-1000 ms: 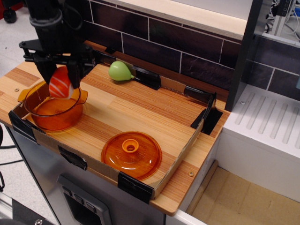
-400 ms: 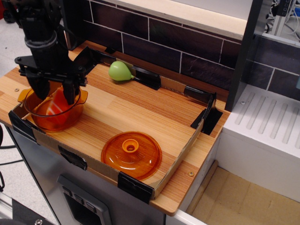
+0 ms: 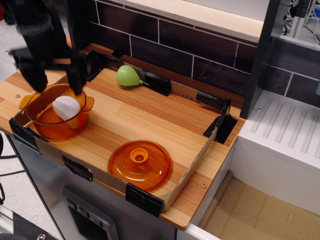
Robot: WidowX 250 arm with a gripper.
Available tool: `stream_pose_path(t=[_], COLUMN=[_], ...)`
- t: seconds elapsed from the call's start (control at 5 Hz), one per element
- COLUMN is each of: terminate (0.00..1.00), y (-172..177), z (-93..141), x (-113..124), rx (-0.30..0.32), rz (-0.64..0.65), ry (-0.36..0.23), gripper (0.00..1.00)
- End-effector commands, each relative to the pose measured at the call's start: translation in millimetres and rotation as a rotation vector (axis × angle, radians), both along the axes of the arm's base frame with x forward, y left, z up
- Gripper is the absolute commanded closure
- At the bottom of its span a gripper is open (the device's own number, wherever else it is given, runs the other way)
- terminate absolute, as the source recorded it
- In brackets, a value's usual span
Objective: Put sushi in pot
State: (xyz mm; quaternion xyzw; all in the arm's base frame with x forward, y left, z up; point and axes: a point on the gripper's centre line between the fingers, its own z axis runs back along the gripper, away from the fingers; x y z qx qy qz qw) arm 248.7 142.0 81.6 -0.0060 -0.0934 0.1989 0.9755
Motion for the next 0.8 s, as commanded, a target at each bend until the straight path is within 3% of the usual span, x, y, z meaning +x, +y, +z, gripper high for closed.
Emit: stream_pose_path(t=[0.0, 0.4, 0.6], terminate=[0.0, 0.0, 1.0], y=[-1.5, -1.5, -1.5], z=[71.0, 71.0, 71.0], x=[1.3, 1.3, 1.3], rx=[-0.065, -0.065, -0.065], rz=[0.003, 0.003, 0.003], ry=[-0.067, -0.067, -0.067], gripper=[0.0, 0.0, 0.0])
